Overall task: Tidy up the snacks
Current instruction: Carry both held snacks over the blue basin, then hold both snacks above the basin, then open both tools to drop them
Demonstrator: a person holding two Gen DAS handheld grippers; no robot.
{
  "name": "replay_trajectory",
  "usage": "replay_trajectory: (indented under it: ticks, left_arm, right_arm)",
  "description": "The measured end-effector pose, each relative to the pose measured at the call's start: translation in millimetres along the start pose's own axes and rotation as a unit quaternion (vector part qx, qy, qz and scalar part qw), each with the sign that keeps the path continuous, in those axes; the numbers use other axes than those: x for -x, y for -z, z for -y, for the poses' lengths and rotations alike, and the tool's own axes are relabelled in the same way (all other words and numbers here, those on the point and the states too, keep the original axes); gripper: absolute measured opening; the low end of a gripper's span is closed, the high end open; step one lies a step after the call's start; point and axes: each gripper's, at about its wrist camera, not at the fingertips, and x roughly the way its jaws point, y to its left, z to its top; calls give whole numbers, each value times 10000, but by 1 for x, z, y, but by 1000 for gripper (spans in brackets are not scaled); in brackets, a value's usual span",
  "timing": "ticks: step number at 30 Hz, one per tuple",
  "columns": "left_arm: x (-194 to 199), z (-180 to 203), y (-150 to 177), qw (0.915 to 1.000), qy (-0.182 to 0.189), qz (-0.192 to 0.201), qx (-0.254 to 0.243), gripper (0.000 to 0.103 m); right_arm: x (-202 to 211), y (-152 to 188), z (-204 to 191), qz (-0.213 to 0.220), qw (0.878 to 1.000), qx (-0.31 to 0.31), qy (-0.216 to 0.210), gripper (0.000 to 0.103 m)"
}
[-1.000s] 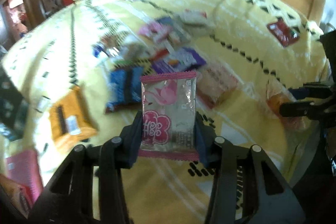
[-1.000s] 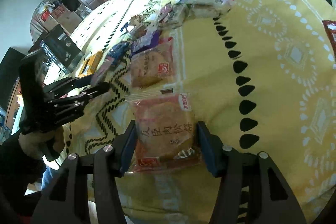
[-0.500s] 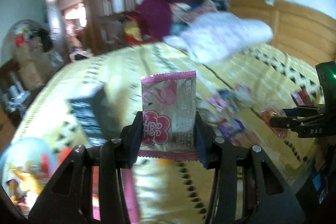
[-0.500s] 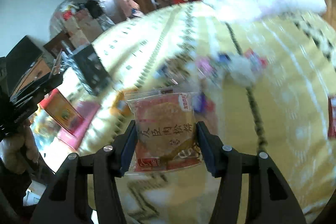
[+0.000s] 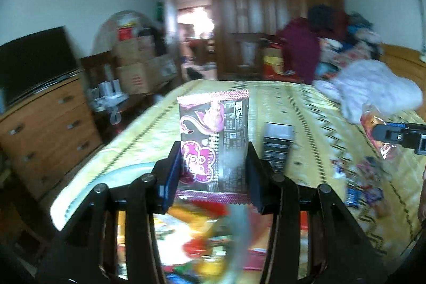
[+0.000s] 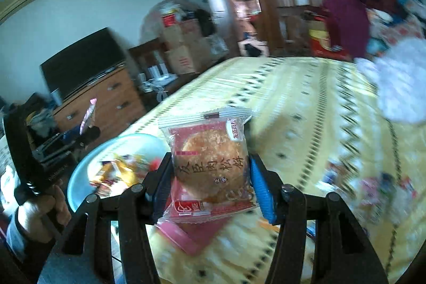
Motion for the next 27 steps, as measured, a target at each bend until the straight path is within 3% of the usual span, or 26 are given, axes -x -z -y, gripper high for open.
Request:
replay_trajectory:
  ticks: [7,14,21,27]
  left_arm:
    - [-1,-61,18,9962,-613,-270,565,45]
    - [6,-100,45,9914,-823,-485,895,45]
    - [7,-118,59,9888,-886,-624,1027,45]
    - [6,-123,61,9885,-874,-637,1059,45]
  right_arm:
    - [-63,-33,-95,-292,9957,480,-741,60]
    - [-121,-41,-176,-687,9859,749,-1328,60]
    - [-154,-27,-216,-992,9796,933,-1479,60]
    - [-161,-23,-218,-1052,9791,960,-1450,60]
